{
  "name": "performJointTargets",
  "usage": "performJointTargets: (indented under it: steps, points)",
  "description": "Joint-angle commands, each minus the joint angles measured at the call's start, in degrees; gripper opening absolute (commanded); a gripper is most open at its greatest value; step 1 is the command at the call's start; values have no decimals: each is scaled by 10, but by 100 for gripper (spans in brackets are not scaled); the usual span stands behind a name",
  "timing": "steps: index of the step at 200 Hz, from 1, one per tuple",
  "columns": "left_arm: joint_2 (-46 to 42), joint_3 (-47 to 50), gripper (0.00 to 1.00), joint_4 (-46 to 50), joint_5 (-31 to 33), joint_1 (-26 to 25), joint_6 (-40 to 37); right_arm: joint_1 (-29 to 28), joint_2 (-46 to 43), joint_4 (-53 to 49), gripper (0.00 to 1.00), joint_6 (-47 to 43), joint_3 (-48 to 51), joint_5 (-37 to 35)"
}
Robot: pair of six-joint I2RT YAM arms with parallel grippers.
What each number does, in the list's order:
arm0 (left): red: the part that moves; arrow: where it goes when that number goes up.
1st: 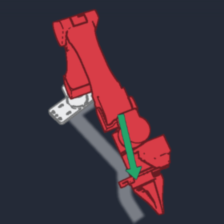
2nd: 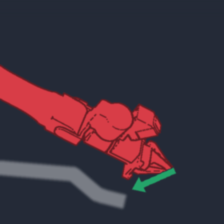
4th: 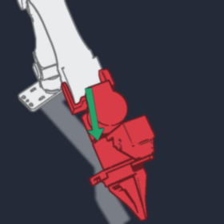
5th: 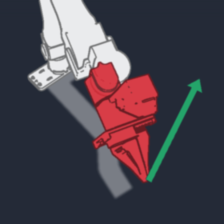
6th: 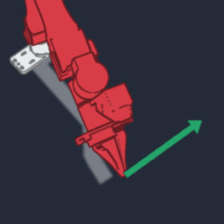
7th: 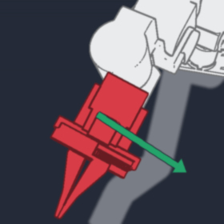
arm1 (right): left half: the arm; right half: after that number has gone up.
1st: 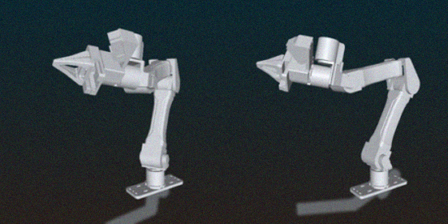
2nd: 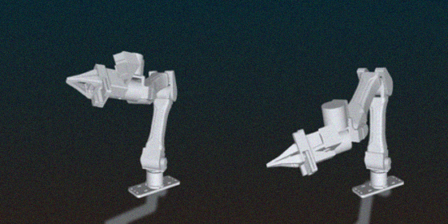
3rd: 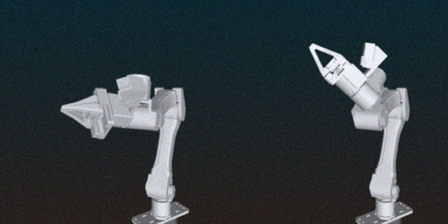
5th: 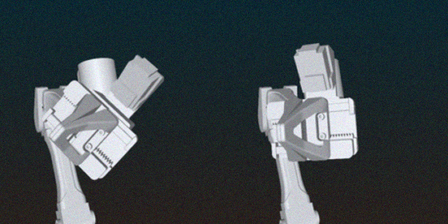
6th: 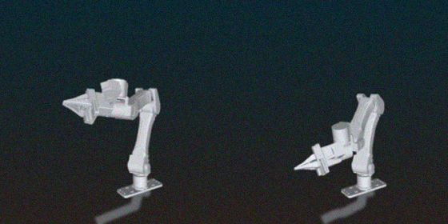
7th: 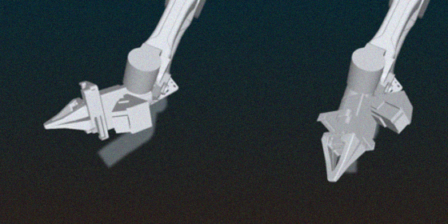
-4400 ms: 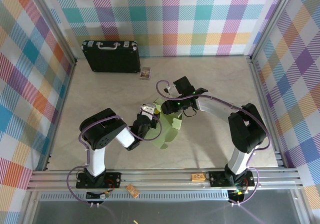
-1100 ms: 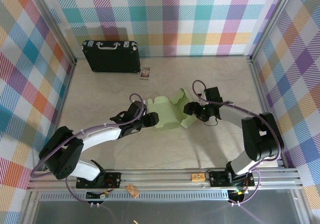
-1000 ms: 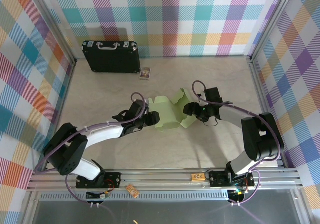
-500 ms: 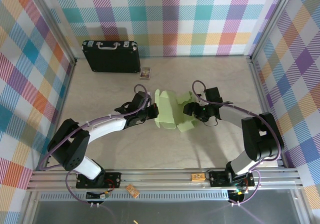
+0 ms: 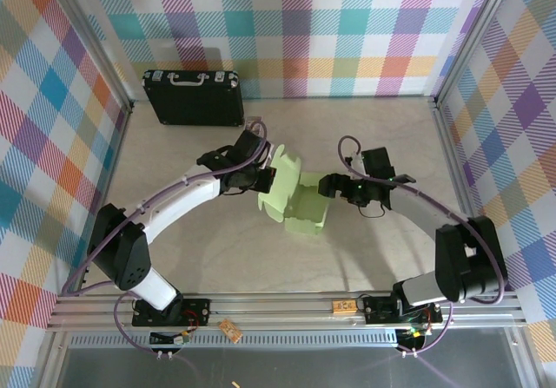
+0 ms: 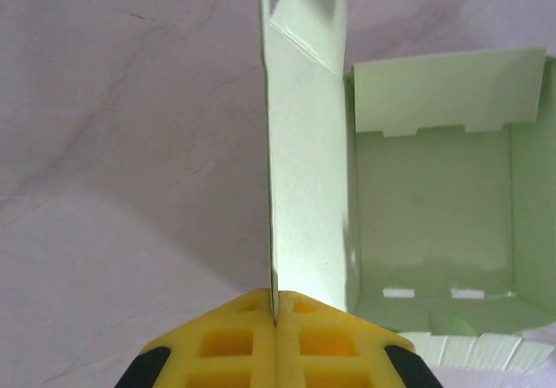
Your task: Fold the paper box
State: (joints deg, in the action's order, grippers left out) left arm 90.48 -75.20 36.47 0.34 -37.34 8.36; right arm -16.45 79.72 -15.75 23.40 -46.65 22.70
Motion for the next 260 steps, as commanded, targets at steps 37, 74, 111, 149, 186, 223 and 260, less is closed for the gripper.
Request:
performJointTargets:
  steps: [37, 74, 111, 149, 186, 223, 260]
  points:
    - [8, -62, 3, 177, 43, -11, -259, 2, -91, -54, 86, -61, 10, -12]
    - [-28, -18, 2, 130, 9, -19, -401, -7, -43, -35, 73, -60, 7, 16]
    - [-41, 2, 6, 74, -8, -22, -451, -61, -10, 8, 68, -58, 23, 17]
    - [-36, 0, 8, 35, -2, -24, -480, -116, 8, 60, 64, -36, 40, -16]
    - [-48, 14, 8, -18, -1, -25, -503, -152, 13, 107, 56, -13, 66, -93]
    - [-56, 28, 8, -34, -18, -26, -523, -156, 41, 146, 51, -12, 79, -139]
    - [-51, 24, 11, -34, -30, -26, -521, -160, 60, 174, 40, -16, 78, -144]
